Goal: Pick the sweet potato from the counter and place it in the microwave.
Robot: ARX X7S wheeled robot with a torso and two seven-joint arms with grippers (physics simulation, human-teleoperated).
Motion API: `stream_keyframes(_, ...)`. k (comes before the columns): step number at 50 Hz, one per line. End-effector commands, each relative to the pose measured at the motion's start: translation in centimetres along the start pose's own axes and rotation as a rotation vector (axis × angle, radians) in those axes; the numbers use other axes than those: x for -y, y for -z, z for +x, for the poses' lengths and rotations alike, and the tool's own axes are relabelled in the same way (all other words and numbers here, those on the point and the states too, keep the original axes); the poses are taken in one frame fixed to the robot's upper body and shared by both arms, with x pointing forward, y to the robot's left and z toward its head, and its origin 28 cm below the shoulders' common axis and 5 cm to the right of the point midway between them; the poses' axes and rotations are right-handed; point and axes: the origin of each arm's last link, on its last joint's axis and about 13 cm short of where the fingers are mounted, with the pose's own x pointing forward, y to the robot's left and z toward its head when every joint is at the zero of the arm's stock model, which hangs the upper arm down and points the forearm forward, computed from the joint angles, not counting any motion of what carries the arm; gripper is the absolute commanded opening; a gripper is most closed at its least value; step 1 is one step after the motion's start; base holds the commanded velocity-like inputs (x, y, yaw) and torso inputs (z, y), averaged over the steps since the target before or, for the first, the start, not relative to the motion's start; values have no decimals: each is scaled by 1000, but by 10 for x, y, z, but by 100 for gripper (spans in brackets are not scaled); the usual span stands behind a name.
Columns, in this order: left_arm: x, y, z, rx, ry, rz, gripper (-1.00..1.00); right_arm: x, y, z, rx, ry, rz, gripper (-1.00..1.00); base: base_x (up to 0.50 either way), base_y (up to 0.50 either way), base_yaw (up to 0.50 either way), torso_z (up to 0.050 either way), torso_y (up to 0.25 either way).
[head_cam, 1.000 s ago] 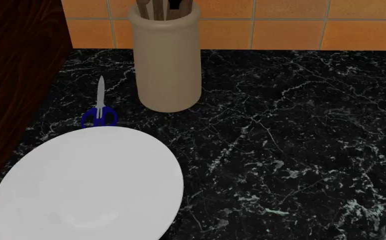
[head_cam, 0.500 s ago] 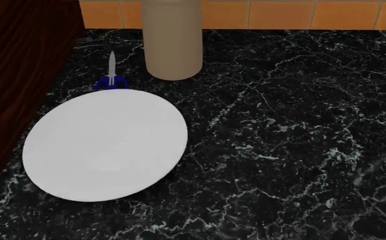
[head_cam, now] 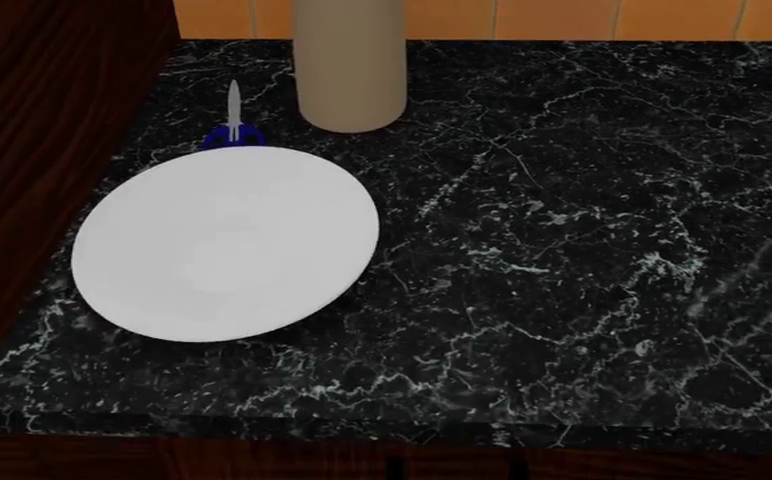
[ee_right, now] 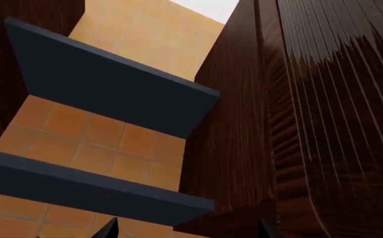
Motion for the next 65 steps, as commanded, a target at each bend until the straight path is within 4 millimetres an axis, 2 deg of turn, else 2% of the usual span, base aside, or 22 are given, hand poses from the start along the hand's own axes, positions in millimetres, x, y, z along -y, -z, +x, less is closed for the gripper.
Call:
stream_keyframes(1,1,-1,0,1,-7,-26,-100,1,1,-4,-10,-9,-25,100,0,402,0,0,0)
stream_keyframes(27,3,-2,-1,7,-1,-24,-100,2,-1,-8,-11,-1,-27,100,0,500,0,0,0)
stream_keyframes(44,2,-2,-1,8,-3,-21,-100,2,0,-3,-8,-4,-25,100,0,500,0,0,0)
stream_keyframes(65,2,-3,-1,8,0,-17,-100,1,-1,-9,-11,-2,-23,100,0,500,0,0,0)
